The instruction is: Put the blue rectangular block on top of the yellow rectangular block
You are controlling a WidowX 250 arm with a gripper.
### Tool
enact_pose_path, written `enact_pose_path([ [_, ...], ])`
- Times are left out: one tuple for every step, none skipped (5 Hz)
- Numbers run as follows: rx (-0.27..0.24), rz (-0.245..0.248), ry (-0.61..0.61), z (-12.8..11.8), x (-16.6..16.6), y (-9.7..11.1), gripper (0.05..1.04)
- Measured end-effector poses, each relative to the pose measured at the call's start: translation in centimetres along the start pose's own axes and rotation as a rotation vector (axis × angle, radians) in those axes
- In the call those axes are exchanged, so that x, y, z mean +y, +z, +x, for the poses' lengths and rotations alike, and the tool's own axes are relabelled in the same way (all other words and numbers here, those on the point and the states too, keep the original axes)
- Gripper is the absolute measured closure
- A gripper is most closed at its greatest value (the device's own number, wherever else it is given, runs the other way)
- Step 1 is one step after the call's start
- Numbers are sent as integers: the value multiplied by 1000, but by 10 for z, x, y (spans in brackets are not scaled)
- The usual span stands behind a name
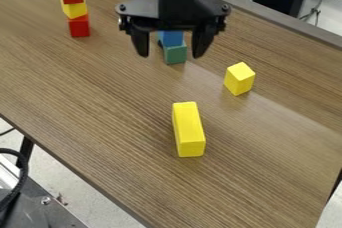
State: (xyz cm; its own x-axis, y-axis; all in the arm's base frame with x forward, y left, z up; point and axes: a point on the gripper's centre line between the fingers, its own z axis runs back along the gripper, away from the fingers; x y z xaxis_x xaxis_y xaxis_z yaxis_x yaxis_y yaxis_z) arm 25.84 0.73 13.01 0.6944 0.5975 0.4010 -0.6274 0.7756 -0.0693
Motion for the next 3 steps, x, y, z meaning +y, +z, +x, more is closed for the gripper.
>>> enact_pose_path([
  [-9, -22, 26, 13, 6, -8, 84],
  [-10, -42, 25, 31, 3, -16, 83],
  [-18, -61, 11, 46, -1, -26, 84],
])
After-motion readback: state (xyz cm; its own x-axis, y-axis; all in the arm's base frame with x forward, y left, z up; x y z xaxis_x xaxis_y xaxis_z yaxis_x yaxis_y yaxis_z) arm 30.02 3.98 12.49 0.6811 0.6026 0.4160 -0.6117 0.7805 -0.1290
